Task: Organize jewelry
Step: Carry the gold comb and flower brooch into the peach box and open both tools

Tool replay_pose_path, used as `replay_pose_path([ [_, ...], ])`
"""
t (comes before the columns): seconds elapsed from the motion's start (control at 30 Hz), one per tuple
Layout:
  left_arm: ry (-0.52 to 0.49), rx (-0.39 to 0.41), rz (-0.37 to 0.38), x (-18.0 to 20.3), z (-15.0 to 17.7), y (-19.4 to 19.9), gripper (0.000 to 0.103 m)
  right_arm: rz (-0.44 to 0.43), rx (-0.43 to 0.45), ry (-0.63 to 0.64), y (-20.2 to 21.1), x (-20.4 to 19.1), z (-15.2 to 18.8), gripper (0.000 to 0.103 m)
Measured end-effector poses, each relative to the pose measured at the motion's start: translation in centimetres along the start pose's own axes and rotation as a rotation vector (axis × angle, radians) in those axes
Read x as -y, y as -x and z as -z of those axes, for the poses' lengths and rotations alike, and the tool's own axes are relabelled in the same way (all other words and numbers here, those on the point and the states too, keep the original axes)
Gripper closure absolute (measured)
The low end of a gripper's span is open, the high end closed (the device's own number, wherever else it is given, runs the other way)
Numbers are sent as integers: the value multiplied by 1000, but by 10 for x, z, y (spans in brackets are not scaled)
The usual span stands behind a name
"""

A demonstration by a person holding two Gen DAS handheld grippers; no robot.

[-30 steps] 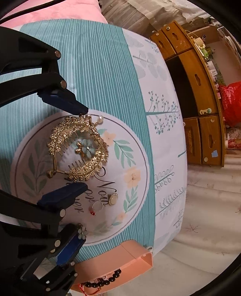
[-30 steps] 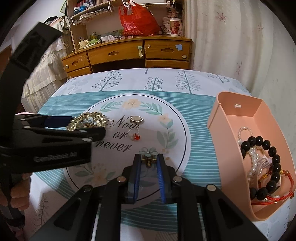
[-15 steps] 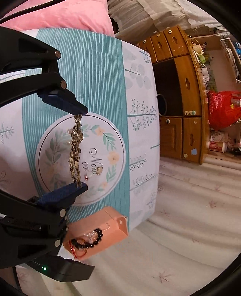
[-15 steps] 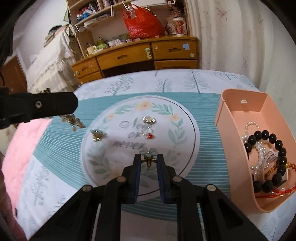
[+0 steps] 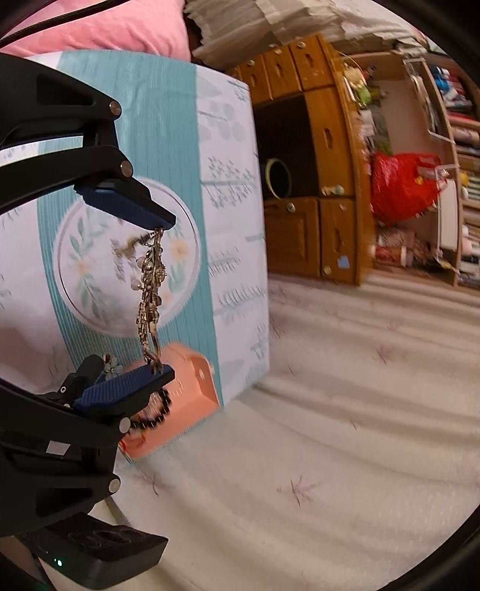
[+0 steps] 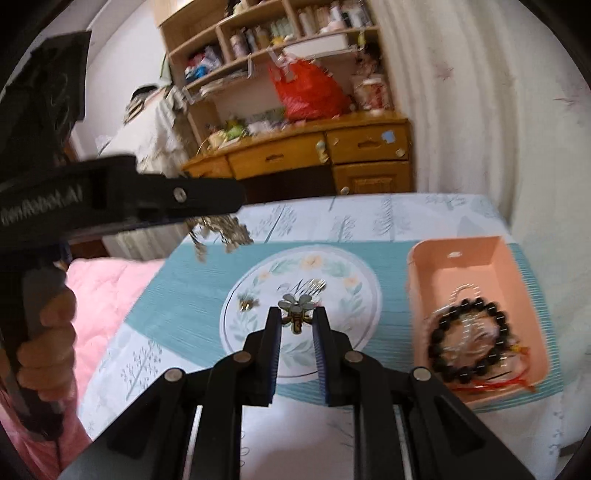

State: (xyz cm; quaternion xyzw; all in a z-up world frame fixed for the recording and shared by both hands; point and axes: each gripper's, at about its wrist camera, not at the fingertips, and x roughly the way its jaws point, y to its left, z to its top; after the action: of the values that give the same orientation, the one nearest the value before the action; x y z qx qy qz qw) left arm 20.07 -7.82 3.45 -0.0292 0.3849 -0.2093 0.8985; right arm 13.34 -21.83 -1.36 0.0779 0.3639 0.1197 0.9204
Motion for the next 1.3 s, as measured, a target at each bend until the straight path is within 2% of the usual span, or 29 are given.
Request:
replay_pose_path([
  [0.23, -33, 13, 111, 45, -19, -17, 30, 97, 29, -15, 32, 27, -19, 86],
  [0.43, -54, -24, 209, 78, -24, -52, 30, 179, 46, -38, 54, 63, -23, 86],
  [0.53, -64, -59, 228, 90, -22, -70, 30, 209, 54, -63, 60, 82, -21, 86],
  [0.8, -94, -111, 239, 108, -11, -112, 30, 208, 76, -151, 58, 124, -21, 86],
  [0.97, -65, -130, 260, 109, -7, -129, 30, 201, 72, -193, 50, 140, -20, 86],
  [1.03, -69, -140, 273, 111, -5, -133, 26, 187, 73, -223, 47, 146, -19, 86],
  [1.13, -83, -141, 261, 112, -5, -131, 16, 187, 45, -227, 42, 150, -15, 71],
  [1.17, -85, -135, 257, 112, -6, -129, 15, 207, 42, -229, 42, 150, -13, 62],
  [1.2, -87, -135, 250, 111, -6, -128, 15, 219, 40, -230, 42, 150, -12, 59],
  [1.3, -96, -143, 222, 109, -8, -124, 13, 204, 34, -243, 43, 148, -10, 59],
])
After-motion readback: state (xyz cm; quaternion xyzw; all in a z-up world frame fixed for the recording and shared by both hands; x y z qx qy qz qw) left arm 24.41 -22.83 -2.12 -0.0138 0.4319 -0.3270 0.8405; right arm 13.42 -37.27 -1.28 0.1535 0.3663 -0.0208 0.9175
